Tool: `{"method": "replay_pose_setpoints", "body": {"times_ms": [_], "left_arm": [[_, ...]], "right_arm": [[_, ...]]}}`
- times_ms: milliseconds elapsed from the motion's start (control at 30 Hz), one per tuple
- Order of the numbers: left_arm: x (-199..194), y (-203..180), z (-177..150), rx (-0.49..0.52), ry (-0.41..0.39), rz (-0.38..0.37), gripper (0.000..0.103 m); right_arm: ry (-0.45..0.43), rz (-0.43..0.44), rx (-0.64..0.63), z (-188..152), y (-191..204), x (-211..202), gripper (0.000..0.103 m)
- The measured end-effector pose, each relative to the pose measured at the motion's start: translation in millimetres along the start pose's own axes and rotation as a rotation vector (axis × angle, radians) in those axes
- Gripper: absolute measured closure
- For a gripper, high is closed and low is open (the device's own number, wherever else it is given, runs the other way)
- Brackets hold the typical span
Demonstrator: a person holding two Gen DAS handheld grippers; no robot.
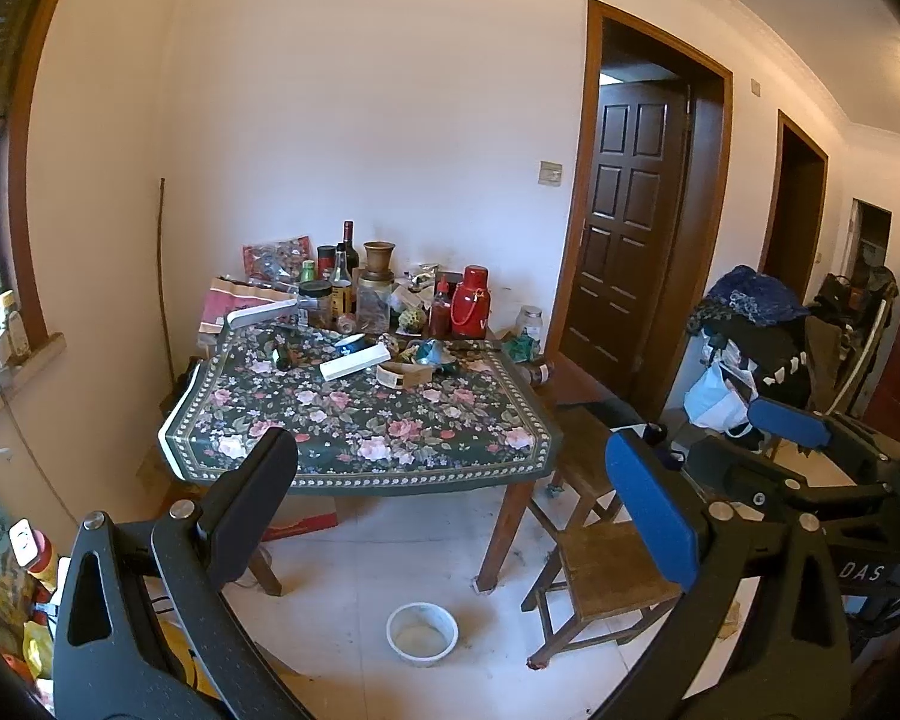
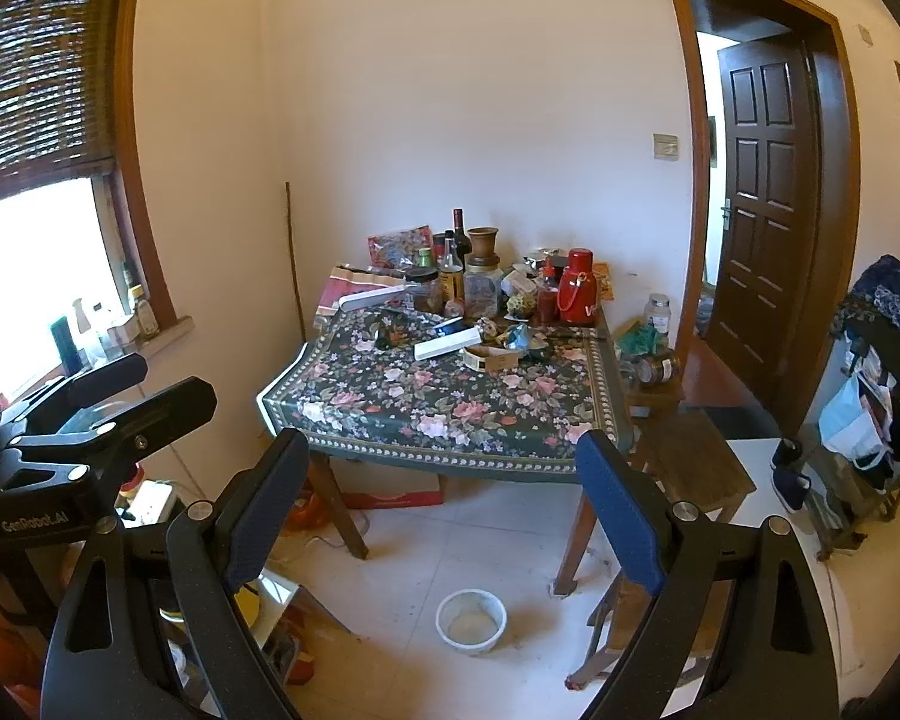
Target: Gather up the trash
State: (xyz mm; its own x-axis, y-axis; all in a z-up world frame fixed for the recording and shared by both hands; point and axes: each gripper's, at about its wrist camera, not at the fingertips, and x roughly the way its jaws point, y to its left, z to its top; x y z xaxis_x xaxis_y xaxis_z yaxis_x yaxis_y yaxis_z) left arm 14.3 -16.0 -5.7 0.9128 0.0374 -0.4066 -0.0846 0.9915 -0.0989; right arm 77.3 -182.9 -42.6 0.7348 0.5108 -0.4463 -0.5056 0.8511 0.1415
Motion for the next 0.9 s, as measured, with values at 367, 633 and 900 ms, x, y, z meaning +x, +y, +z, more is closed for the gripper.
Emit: {"method": "replay_pose_setpoints", "body": {"times_ms": [367,633,900], "left_arm": [[35.1,-22.2,6.3,0.0,0.008,0.04,0.0],[89.1,-6.0,30.9,-0.021,0.024,0.078,0.0],[175.5,53.0,56.2,-0.008,0.031,0.052,0.002]], "right_arm": [[-0.001,0.009,-0.011,9.7,-30.8,20.0,0.014],[-0.003,-0.018,0.004,27.7,-45.9,55.4,0.014],[-0.006,-0.092,0.037,48.8,-47.9,115.4,0.014]]}}
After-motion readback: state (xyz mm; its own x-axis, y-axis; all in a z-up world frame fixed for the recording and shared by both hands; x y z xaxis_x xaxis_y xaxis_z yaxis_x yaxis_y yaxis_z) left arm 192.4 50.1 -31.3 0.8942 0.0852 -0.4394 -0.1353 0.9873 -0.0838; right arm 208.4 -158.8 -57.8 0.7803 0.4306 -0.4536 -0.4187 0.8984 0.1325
